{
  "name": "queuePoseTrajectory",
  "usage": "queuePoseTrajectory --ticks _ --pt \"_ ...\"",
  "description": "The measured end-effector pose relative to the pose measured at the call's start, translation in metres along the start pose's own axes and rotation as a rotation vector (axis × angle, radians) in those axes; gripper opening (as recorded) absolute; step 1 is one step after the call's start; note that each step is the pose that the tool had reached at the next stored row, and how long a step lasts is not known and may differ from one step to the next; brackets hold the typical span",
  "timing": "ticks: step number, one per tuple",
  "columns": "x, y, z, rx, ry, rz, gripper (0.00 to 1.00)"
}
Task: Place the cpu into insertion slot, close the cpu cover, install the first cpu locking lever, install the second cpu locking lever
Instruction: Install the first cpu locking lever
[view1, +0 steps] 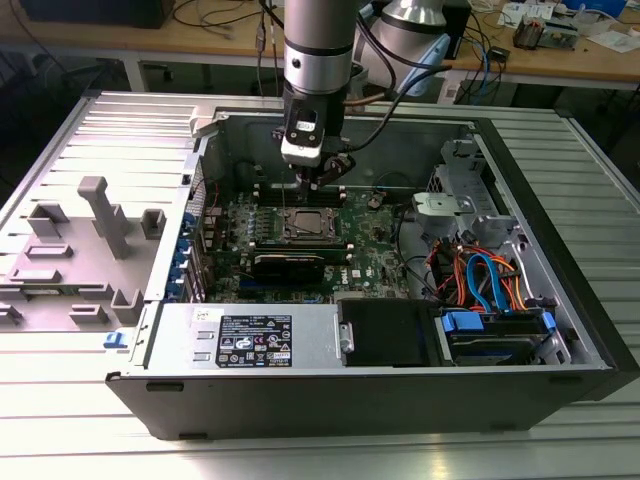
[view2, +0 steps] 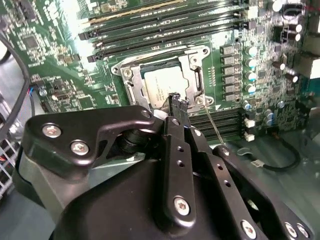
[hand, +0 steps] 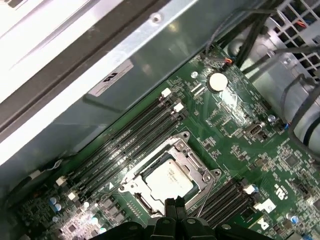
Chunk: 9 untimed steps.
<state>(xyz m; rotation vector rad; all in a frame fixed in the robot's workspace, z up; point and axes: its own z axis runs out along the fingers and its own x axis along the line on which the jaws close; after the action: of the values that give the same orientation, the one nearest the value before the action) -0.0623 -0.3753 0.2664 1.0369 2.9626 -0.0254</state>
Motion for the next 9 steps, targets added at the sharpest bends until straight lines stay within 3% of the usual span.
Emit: queuePoseTrajectory --ticks 4,9 --pt "0.0000 -0.0001 -0.0001 -0.0005 -0.0015 -0.098 0.11" --pt "0.0000 -0.0002 -0.0001 -0.0013 -0.0027 -0.181 0.11"
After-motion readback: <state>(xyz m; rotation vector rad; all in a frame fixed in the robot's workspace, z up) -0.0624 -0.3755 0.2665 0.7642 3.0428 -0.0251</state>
